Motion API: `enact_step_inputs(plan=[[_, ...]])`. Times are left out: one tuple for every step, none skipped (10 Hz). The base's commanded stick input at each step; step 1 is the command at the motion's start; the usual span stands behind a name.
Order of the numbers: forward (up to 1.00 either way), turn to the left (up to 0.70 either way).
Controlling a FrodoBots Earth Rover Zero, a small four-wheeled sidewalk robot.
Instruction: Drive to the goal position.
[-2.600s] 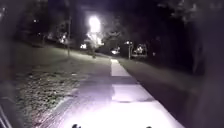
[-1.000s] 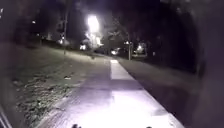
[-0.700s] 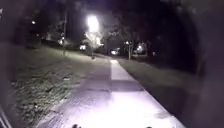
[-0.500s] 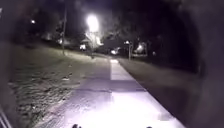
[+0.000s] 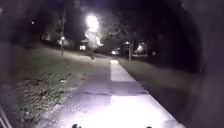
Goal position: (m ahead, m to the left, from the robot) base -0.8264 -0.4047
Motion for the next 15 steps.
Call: enact_step_inputs(plan=[[0.3,0.0],[0.3,0.0],[0.3,0.0],[0.3,0.0],[0.3,0.0],[0.3,0.0],[0.3,0.0],[0.3,0.0],[0.3,0.0],[0.3,0.0],[0.3,0.0],[0.29,0.0],[0.29,0.0],[0.29,0.0],[0.29,0.0]])
